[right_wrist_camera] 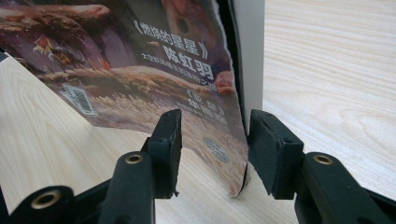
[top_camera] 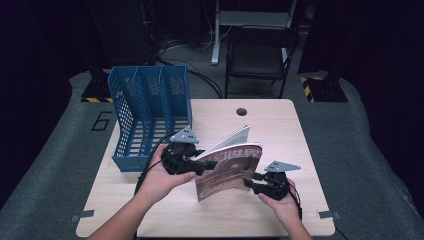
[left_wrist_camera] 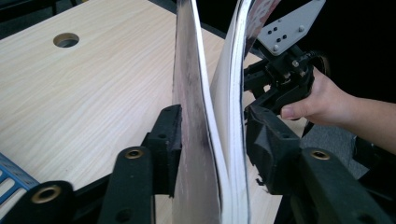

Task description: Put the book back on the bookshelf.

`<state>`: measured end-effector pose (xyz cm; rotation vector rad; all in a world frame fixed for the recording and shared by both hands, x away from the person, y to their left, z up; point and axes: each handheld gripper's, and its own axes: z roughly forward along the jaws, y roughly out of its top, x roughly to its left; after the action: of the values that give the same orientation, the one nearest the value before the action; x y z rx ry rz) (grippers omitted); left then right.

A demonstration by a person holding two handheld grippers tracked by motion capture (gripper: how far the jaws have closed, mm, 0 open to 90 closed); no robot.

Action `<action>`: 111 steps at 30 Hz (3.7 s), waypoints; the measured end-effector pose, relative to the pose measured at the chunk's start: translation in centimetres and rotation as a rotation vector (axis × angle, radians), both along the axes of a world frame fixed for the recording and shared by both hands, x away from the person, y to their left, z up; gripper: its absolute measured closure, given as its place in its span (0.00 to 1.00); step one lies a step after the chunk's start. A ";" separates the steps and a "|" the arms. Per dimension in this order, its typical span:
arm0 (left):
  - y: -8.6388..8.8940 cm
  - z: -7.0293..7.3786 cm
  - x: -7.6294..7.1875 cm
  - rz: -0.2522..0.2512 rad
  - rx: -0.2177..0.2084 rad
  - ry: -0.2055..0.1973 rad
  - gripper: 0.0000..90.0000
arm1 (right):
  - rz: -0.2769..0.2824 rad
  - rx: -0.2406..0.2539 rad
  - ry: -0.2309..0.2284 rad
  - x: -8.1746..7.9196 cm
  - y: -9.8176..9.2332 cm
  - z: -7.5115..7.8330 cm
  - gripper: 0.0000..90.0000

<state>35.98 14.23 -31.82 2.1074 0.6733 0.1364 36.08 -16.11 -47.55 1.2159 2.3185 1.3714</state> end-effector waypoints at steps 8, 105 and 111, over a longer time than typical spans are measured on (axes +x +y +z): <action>-0.7 0.4 0.4 0.000 0.009 0.002 0.64 | -0.001 -0.003 0.000 0.0 -0.1 0.0 0.62; -5.1 2.5 3.0 -0.021 0.270 0.020 0.93 | -0.051 0.057 -0.038 0.5 -0.4 0.5 0.84; -5.1 2.6 3.1 -0.025 0.284 0.023 0.93 | -0.055 0.082 -0.021 0.7 -0.6 0.5 0.84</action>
<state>39.10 9.10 -29.19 2.3920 0.6726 0.2042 36.81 -16.70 -47.04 1.2728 2.2176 1.4667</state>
